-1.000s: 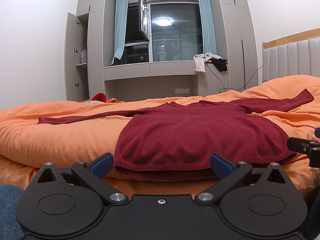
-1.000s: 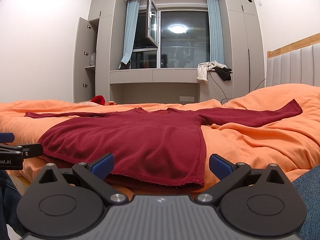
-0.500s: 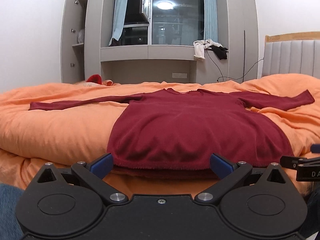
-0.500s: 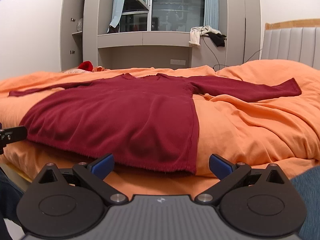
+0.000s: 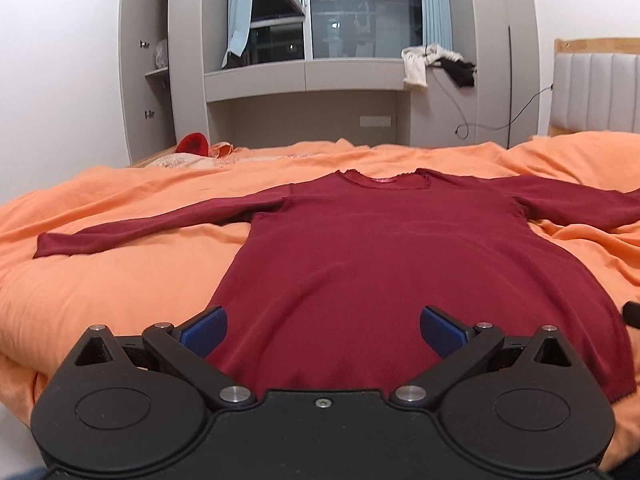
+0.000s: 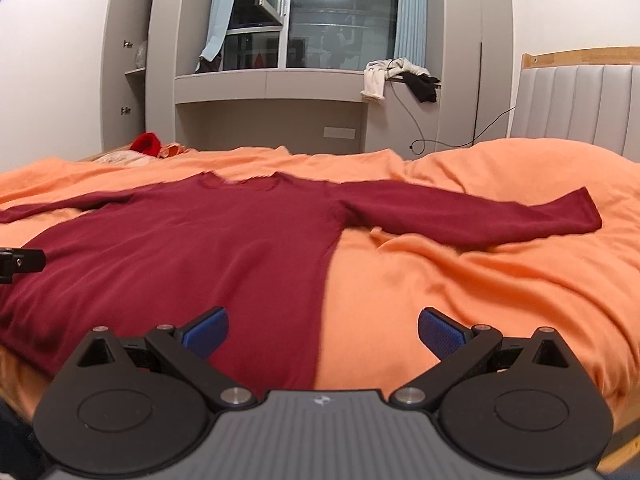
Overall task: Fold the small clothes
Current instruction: 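Move the right gripper to a sleeve cuff and close on it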
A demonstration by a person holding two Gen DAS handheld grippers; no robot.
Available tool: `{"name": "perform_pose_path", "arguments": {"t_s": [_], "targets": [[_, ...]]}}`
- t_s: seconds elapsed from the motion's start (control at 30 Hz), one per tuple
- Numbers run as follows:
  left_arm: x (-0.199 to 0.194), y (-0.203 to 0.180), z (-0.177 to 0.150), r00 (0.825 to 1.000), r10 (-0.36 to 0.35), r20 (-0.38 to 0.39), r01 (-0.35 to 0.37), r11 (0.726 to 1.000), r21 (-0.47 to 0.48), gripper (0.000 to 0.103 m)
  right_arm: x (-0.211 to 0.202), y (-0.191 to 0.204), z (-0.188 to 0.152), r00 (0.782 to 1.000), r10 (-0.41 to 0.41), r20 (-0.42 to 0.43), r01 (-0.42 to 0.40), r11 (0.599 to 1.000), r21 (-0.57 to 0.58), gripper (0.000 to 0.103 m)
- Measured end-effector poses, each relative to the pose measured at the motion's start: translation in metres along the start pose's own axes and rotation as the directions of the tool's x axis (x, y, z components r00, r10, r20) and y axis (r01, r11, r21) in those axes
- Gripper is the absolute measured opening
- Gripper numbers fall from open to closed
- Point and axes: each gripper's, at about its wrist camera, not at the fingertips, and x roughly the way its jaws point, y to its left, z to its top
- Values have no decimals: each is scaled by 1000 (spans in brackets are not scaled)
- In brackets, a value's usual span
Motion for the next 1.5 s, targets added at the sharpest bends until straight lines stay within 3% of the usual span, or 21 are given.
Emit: {"name": "perform_pose_path", "arguments": {"t_s": [0.3, 0.57, 0.7, 0.87, 1.0, 1.13, 1.2, 1.27, 1.4, 1.5], "targets": [[64, -27, 46, 999, 1, -32, 1, 999, 44, 102, 51, -65, 39, 997, -82, -7, 82, 991, 105, 103], [111, -56, 66, 998, -46, -50, 50, 996, 79, 102, 104, -132, 67, 988, -148, -34, 152, 947, 282, 103], [129, -64, 71, 996, -59, -63, 64, 995, 81, 102, 128, -150, 73, 980, -189, -54, 197, 937, 288, 103], [148, -68, 73, 994, -70, -87, 72, 997, 25, 102, 146, -163, 60, 963, -269, -20, 265, 929, 257, 103], [155, -70, 66, 995, -61, -79, 65, 997, 46, 102, 151, -170, 50, 973, -230, -27, 229, 939, 257, 103], [163, -69, 58, 992, -73, -102, 78, 996, 42, 102, 148, -176, 43, 979, -194, 62, 171, 948, 269, 103], [165, -68, 53, 992, -75, -104, 81, 995, 52, 102, 150, -181, 45, 981, -189, 41, 171, 947, 272, 103], [166, -65, 47, 991, -80, -109, 86, 995, 49, 102, 150, -187, 48, 974, -223, 37, 204, 936, 288, 103], [169, -59, 41, 987, -98, -126, 100, 995, 6, 102, 149, -207, 50, 934, -357, 19, 333, 889, 314, 103], [170, -60, 41, 987, -97, -129, 98, 995, 6, 103, 153, -230, 49, 910, -413, -11, 386, 840, 382, 103]]}}
